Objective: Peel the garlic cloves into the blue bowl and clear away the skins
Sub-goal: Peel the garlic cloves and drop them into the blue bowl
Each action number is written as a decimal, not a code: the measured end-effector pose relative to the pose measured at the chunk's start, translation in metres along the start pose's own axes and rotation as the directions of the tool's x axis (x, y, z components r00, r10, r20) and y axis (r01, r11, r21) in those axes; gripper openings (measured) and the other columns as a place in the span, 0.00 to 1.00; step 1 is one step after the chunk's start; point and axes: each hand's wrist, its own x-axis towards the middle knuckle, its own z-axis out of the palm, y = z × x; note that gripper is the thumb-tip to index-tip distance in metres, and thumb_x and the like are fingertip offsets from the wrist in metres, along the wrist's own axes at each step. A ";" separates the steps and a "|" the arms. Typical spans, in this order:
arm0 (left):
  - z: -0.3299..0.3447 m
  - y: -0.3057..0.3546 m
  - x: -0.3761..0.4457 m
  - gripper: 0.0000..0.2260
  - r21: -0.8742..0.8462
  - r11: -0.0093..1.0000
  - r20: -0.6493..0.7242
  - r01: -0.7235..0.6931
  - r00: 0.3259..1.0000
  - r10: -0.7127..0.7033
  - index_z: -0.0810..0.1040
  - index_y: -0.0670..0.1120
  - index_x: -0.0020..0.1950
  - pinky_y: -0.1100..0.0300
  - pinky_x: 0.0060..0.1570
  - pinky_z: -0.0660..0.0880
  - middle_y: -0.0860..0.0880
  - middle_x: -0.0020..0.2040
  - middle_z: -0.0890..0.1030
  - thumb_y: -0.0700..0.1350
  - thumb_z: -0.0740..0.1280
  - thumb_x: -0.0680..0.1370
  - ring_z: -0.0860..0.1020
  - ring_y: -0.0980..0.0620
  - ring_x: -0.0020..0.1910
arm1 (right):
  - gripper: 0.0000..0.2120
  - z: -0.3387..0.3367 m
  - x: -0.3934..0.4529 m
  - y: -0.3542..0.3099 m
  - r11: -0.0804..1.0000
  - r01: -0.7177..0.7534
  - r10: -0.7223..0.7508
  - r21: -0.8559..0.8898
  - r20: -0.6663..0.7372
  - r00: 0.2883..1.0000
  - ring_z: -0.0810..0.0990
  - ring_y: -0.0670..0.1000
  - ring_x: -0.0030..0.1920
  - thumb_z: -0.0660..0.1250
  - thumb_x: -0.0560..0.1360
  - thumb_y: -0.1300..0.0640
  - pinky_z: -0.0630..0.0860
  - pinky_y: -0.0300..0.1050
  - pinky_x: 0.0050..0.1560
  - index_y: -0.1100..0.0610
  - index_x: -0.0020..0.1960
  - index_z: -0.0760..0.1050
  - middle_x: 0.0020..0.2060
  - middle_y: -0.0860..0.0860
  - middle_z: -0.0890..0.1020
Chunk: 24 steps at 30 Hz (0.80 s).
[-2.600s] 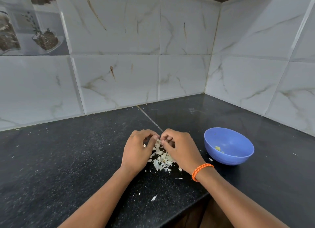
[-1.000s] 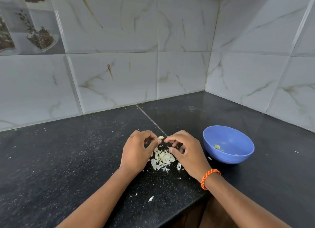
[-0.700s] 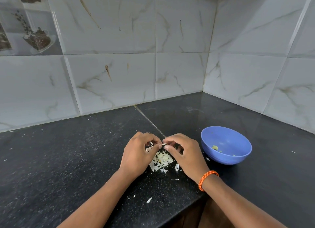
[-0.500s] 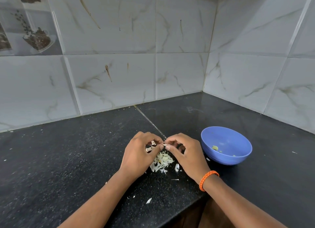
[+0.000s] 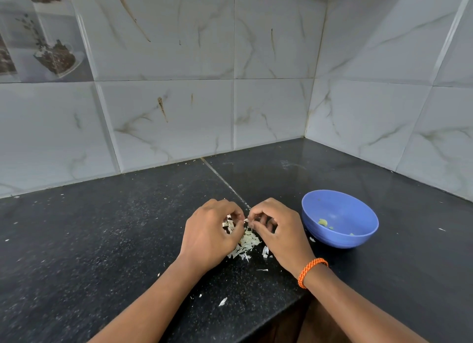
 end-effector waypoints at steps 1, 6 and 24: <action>0.001 0.001 0.000 0.04 0.006 1.000 0.001 0.004 1.000 -0.004 0.81 0.60 0.47 0.61 0.44 0.75 0.64 0.44 0.81 0.56 0.67 0.78 0.78 0.60 0.49 | 0.15 0.000 0.000 0.000 1.000 0.002 -0.002 -0.002 0.001 1.000 0.80 0.52 0.40 0.76 0.74 0.69 0.78 0.47 0.36 0.49 0.45 0.80 0.43 0.42 0.80; 0.001 0.004 -0.001 0.05 -0.029 0.999 -0.019 0.044 0.999 -0.045 0.82 0.59 0.45 0.59 0.43 0.77 0.65 0.44 0.82 0.56 0.67 0.76 0.80 0.61 0.46 | 0.15 -0.001 0.000 0.000 1.000 0.008 -0.008 -0.012 0.005 1.000 0.80 0.51 0.40 0.76 0.74 0.70 0.77 0.44 0.36 0.50 0.45 0.80 0.43 0.42 0.80; 0.002 0.017 -0.001 0.06 -0.160 0.970 -0.044 0.184 0.980 -0.193 0.87 0.60 0.45 0.53 0.42 0.82 0.67 0.44 0.85 0.57 0.70 0.75 0.83 0.62 0.41 | 0.07 0.000 -0.002 0.001 0.998 0.057 -0.055 0.023 -0.091 0.994 0.85 0.47 0.44 0.79 0.75 0.65 0.77 0.37 0.40 0.55 0.50 0.88 0.45 0.43 0.86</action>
